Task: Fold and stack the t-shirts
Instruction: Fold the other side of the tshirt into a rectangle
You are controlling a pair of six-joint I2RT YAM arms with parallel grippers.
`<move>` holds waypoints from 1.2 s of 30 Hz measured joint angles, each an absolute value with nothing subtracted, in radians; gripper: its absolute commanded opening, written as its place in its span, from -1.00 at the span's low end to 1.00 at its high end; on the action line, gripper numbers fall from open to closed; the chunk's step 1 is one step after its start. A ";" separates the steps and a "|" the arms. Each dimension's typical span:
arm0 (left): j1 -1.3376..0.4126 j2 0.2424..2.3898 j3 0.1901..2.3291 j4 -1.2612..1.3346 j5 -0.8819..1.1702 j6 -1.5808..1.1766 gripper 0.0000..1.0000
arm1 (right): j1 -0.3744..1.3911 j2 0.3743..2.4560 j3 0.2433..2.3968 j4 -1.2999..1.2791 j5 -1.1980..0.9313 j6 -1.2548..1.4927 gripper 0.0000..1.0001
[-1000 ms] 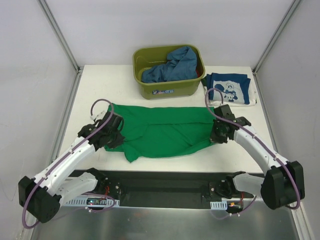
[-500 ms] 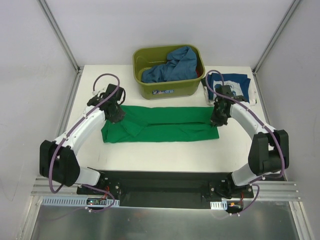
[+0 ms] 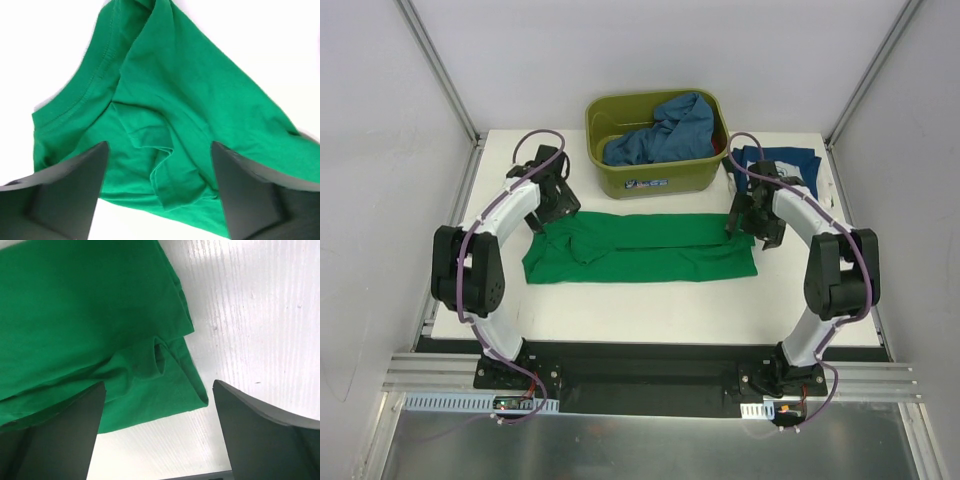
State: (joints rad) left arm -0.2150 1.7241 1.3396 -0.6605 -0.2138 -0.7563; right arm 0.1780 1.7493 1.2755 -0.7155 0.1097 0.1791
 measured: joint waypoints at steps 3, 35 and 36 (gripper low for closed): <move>-0.215 1.716 1.340 -0.661 -0.197 -0.751 0.99 | 0.179 1.725 1.267 -0.711 0.109 0.171 0.93; -0.255 1.737 1.107 -0.283 0.186 -0.804 0.99 | 0.352 1.631 0.937 -0.327 -0.240 0.191 0.93; -0.255 1.745 1.121 -0.278 0.186 -0.804 0.99 | 0.352 1.631 0.937 -0.327 -0.239 0.191 0.93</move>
